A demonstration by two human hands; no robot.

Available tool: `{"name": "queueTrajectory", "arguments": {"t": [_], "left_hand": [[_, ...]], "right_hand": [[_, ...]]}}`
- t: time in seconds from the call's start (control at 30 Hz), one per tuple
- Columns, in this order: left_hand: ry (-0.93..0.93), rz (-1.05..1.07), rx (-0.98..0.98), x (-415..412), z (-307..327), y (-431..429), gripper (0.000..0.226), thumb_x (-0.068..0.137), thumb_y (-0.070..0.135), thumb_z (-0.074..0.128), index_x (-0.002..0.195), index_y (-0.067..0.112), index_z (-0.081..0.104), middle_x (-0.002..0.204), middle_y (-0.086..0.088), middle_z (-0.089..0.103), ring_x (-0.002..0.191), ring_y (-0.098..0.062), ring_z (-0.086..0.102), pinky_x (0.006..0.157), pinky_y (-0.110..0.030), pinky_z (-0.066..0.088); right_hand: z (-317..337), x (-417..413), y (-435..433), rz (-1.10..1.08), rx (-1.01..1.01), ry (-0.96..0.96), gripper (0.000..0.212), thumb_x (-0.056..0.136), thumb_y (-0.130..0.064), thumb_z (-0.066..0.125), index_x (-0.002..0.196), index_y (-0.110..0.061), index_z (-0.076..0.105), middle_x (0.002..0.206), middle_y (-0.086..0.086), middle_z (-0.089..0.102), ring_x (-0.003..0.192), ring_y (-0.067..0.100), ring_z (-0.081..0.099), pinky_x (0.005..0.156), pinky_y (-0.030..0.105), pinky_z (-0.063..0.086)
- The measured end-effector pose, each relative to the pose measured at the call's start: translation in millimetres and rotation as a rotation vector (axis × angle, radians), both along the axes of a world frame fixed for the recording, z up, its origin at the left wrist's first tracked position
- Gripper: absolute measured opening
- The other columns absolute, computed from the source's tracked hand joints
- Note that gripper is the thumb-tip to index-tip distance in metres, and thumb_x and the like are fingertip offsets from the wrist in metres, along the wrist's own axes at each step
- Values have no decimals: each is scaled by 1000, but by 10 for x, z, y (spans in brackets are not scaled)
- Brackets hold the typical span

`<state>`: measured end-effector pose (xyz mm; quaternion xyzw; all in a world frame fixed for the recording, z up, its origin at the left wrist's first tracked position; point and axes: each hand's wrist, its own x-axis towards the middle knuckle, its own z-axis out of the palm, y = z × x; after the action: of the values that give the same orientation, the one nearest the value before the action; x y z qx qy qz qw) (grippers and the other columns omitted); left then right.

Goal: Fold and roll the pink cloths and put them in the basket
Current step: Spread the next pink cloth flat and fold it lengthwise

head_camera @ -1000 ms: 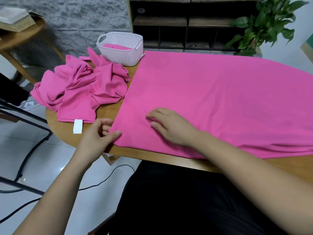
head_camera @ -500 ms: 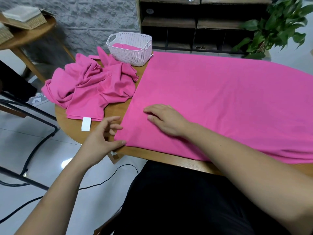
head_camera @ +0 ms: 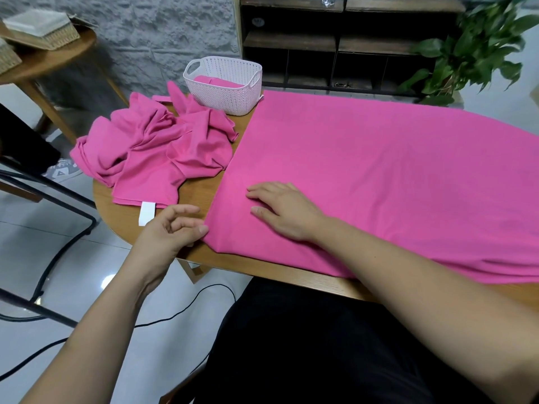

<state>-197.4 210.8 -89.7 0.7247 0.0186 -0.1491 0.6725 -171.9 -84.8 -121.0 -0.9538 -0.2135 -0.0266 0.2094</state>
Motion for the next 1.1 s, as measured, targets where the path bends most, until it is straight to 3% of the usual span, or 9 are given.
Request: {"name": "queueTrajectory", "arguments": {"t": [0.13, 0.27, 0.4, 0.53, 0.63, 0.7, 0.8, 0.97, 1.1], "left_hand": [[-12, -90, 115, 1, 35, -28, 57, 77, 21, 94, 126, 20, 64, 97, -12, 76, 82, -20, 66, 73, -26, 51], [-62, -197, 227, 37, 57, -34, 46, 86, 19, 85, 127, 28, 65, 91, -21, 71, 81, -23, 62, 86, -40, 47], [-130, -201, 164, 40, 15, -45, 41, 97, 19, 74, 132, 37, 62, 85, -5, 67, 83, -21, 59, 87, -43, 44], [-229, -150, 193, 21, -16, -68, 36, 105, 15, 63, 132, 37, 55, 82, -6, 55, 77, -20, 53, 80, -37, 46], [-255, -123, 266, 24, -8, -68, 36, 106, 13, 59, 132, 37, 53, 84, -21, 47, 70, -22, 48, 65, -33, 49], [-259, -125, 352, 55, -36, -64, 37, 105, 14, 62, 130, 39, 53, 85, -23, 51, 66, -19, 49, 63, -35, 48], [-260, -94, 533, 103, -67, -96, 38, 99, 19, 71, 128, 36, 54, 82, -10, 64, 63, -7, 55, 69, -35, 45], [-324, -18, 751, 127, -16, -197, 47, 92, 27, 79, 132, 26, 54, 81, 5, 68, 81, -9, 65, 73, -34, 46], [-484, -40, 901, 175, 37, -376, 56, 88, 29, 80, 135, 21, 52, 103, 3, 58, 94, -22, 60, 81, -39, 47]], "right_hand": [[-3, -7, 9, 2, -18, -11, 48, 109, -50, 44, 149, -25, 53, 157, -8, 50, 144, 14, 42, 117, 42, 34], [6, -13, 6, -1, -20, -7, 48, 109, -51, 43, 149, -26, 53, 157, -8, 50, 145, 14, 42, 118, 43, 34], [15, -16, 2, -1, -20, -4, 48, 109, -50, 43, 149, -26, 53, 157, -8, 50, 144, 14, 42, 117, 42, 34], [11, -15, 2, -1, -15, 4, 49, 109, -51, 43, 149, -25, 54, 157, -8, 50, 145, 14, 43, 117, 43, 35], [7, -10, -2, 2, -14, 13, 49, 108, -53, 42, 148, -27, 54, 156, -9, 51, 144, 14, 43, 118, 44, 35], [11, -8, -3, 2, -10, 24, 49, 108, -53, 42, 148, -27, 54, 156, -10, 51, 144, 14, 43, 118, 43, 35], [15, -12, -6, -1, -9, 36, 49, 108, -54, 42, 147, -28, 54, 155, -10, 51, 144, 13, 43, 117, 44, 35], [46, -10, -8, 13, 19, 72, 48, 109, -51, 41, 147, -24, 56, 155, -6, 53, 145, 15, 44, 119, 45, 35], [123, -72, -126, 21, 41, 54, 47, 109, -47, 40, 144, -21, 59, 154, -1, 55, 146, 18, 45, 119, 46, 38]]}}
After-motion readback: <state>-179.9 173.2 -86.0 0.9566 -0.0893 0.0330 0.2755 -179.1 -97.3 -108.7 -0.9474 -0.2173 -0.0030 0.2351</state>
